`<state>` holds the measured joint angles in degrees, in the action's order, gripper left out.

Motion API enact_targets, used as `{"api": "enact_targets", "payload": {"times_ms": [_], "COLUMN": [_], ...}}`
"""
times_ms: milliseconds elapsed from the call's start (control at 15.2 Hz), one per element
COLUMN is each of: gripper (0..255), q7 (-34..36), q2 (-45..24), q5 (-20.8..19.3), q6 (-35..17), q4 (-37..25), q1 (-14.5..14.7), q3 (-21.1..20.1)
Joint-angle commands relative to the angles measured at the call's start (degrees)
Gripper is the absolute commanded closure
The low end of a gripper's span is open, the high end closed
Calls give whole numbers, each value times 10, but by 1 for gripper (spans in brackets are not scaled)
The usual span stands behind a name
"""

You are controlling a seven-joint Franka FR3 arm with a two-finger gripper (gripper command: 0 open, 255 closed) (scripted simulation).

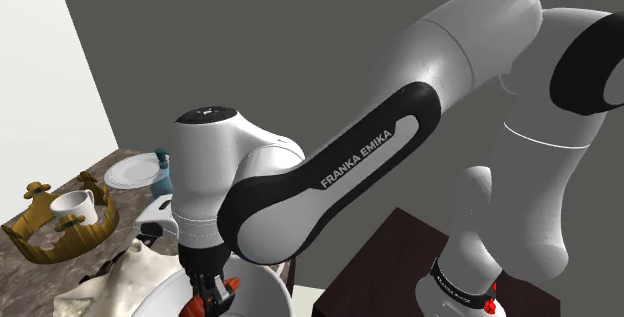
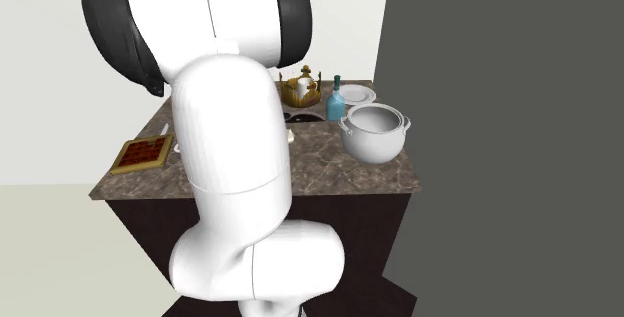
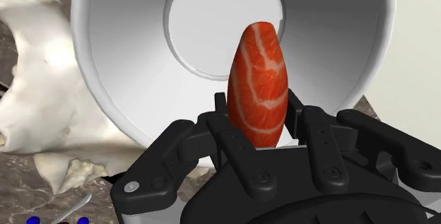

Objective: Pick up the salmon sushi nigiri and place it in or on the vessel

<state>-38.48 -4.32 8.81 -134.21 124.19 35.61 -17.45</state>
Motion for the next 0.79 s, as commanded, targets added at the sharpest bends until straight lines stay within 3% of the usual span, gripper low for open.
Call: {"api": "enact_targets", "payload": {"times_ms": [0,726], "gripper": [255,255], "q7": [11,12], "q2": [-12,-66], "q5": [-5,-17], "q6": [-9,-87], "q4": [-3,22], "q1": [5,9], "q3": [-3,-1]}}
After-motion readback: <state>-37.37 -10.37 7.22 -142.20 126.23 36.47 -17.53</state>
